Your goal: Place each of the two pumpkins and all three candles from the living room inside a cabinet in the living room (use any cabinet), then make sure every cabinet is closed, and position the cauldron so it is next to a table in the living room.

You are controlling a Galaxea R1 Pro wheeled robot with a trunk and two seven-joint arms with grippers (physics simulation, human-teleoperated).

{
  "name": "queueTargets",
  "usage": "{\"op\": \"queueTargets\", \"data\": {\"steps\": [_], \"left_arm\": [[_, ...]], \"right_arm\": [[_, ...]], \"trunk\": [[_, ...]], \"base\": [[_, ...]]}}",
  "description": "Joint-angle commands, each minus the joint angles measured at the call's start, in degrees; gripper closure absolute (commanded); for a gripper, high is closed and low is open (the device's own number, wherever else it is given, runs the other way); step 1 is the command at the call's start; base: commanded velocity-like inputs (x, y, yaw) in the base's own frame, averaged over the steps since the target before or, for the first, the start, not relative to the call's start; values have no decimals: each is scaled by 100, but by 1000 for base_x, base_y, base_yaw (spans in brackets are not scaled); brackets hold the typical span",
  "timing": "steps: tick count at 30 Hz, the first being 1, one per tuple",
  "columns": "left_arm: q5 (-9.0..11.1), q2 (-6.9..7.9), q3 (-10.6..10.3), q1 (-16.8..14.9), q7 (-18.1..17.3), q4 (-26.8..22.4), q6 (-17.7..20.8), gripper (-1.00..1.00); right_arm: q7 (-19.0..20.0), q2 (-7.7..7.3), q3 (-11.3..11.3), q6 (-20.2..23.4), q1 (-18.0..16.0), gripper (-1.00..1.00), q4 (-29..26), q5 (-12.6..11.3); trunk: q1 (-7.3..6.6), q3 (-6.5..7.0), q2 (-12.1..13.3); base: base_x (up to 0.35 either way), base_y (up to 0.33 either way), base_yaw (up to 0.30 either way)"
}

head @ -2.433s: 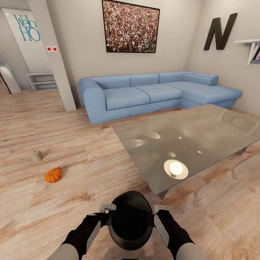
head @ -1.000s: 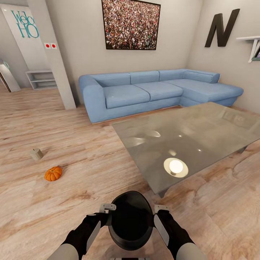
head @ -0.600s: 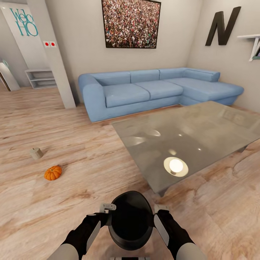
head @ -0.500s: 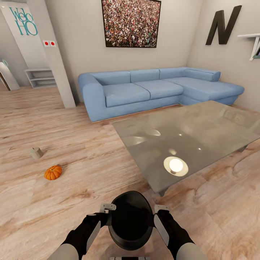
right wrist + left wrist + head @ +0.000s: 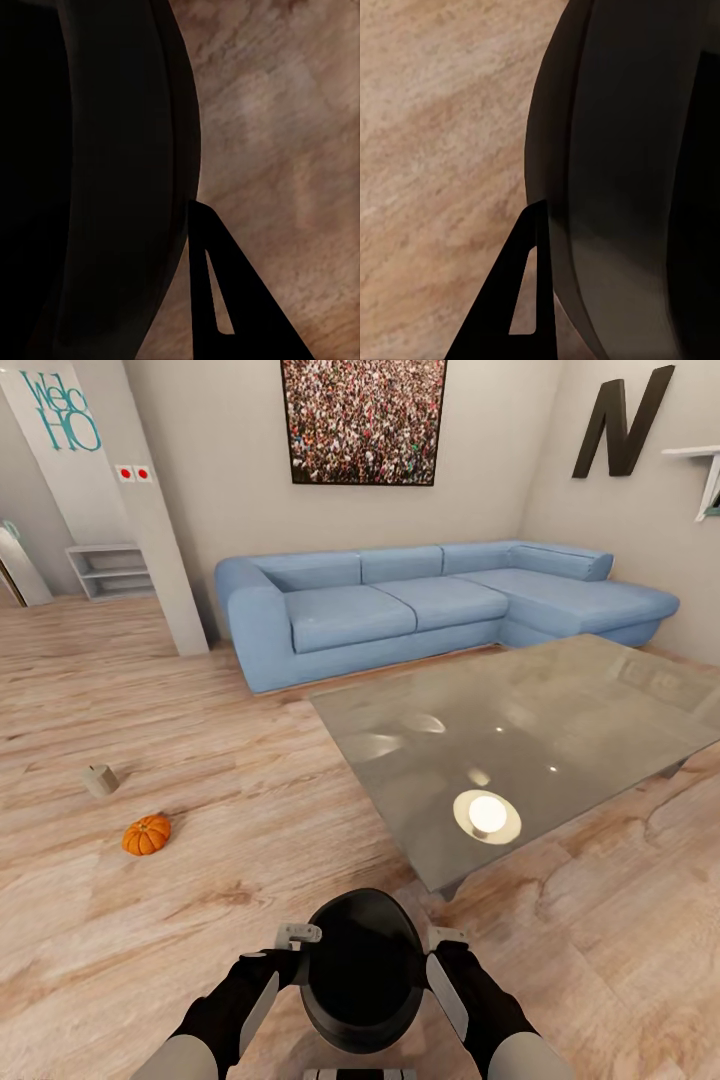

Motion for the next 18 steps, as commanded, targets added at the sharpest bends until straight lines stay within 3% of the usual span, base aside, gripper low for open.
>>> {"op": "queueTargets", "data": {"steps": [1,18], "left_arm": [[132,-3,13,-2,-149,-16,35,100],[132,-3,13,-2,-149,-16,35,100]], "right_arm": [[467,0,10,-22,-1,100,-11,-244],[469,0,10,-22,-2,100,-11,-246]], "trunk": [[-2,-5,-2],[-2,-5,-2]], "base": [[0,0,0],[0,0,0]]}}
